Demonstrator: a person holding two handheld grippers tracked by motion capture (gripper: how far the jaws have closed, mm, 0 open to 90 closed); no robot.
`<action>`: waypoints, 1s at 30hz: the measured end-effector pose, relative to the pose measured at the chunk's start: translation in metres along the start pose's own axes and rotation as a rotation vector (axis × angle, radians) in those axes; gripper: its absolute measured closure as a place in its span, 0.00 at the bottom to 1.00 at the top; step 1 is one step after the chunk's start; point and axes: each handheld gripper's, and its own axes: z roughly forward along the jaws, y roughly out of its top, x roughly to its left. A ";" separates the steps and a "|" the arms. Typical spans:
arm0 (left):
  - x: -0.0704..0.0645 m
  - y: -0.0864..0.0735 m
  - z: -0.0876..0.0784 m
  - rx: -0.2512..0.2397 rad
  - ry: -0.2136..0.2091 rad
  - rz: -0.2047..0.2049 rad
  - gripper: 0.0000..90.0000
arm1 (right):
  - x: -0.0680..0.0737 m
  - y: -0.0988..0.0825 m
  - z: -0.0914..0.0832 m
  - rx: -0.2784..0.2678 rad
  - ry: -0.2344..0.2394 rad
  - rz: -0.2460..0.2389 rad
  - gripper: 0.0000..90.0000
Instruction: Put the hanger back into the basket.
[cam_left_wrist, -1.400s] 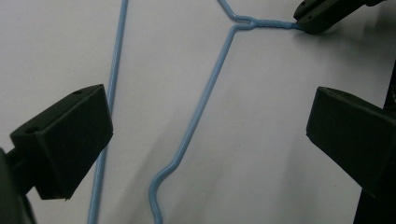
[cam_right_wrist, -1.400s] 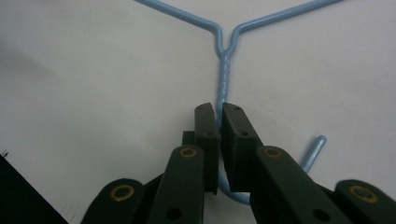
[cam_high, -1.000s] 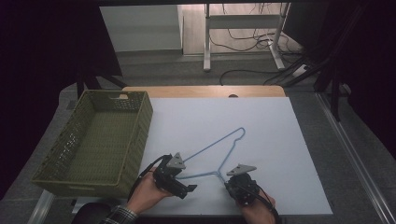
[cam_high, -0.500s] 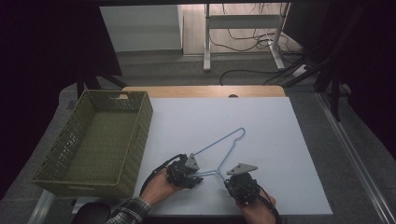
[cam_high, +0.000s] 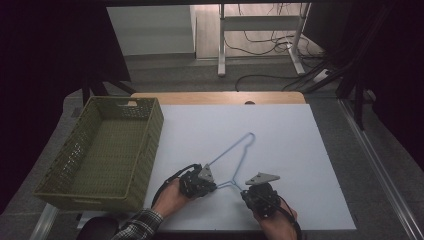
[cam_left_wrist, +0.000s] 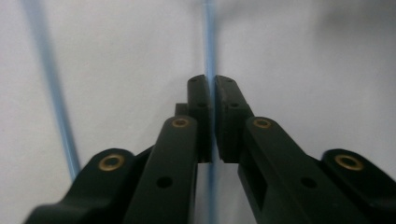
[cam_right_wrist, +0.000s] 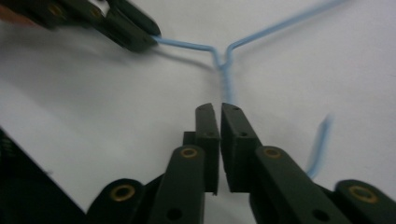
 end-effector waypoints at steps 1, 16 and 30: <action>0.001 -0.001 0.000 -0.009 -0.014 0.008 0.96 | 0.000 0.001 -0.002 -0.004 -0.008 -0.013 0.88; 0.011 -0.001 -0.020 -0.109 -0.039 -0.050 0.96 | 0.002 -0.006 -0.037 -0.081 0.021 -0.051 0.73; 0.020 -0.003 -0.035 -0.209 -0.086 -0.128 0.96 | -0.013 0.015 -0.024 -0.224 -0.036 -0.072 0.67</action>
